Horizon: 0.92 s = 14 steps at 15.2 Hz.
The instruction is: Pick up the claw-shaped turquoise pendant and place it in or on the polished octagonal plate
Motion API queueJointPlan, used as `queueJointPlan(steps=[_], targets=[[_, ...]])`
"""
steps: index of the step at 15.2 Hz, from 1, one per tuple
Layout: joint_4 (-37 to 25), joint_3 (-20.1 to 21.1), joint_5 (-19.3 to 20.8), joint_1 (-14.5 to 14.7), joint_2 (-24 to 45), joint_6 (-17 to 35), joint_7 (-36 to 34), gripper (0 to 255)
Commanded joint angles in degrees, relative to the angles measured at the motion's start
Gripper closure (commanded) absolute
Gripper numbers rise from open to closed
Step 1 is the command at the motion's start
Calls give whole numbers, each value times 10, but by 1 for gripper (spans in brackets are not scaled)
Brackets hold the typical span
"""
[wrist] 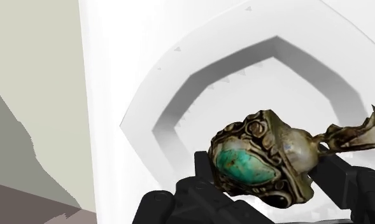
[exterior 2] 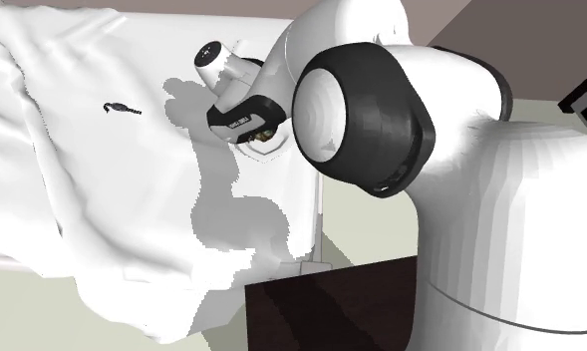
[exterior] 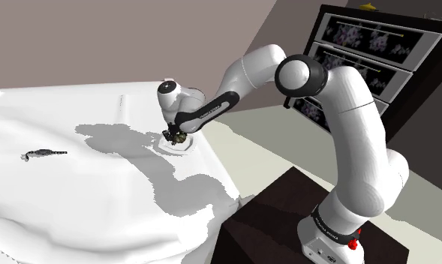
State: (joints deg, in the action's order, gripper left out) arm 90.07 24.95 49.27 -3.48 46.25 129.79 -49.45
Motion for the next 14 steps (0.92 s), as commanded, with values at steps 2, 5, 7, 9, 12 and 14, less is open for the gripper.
queueJointPlan(steps=[2, 5, 7, 9, 12, 14], targets=[[-3, -3, 4, 3, 7, 4, -4, 255], [-3, -3, 4, 3, 7, 4, -4, 255], [-3, -3, 4, 3, 7, 4, -4, 255], [-3, -3, 4, 3, 7, 4, -4, 0], [-3, -3, 4, 3, 7, 4, -4, 0], [-3, -3, 4, 3, 7, 4, -4, 0]])
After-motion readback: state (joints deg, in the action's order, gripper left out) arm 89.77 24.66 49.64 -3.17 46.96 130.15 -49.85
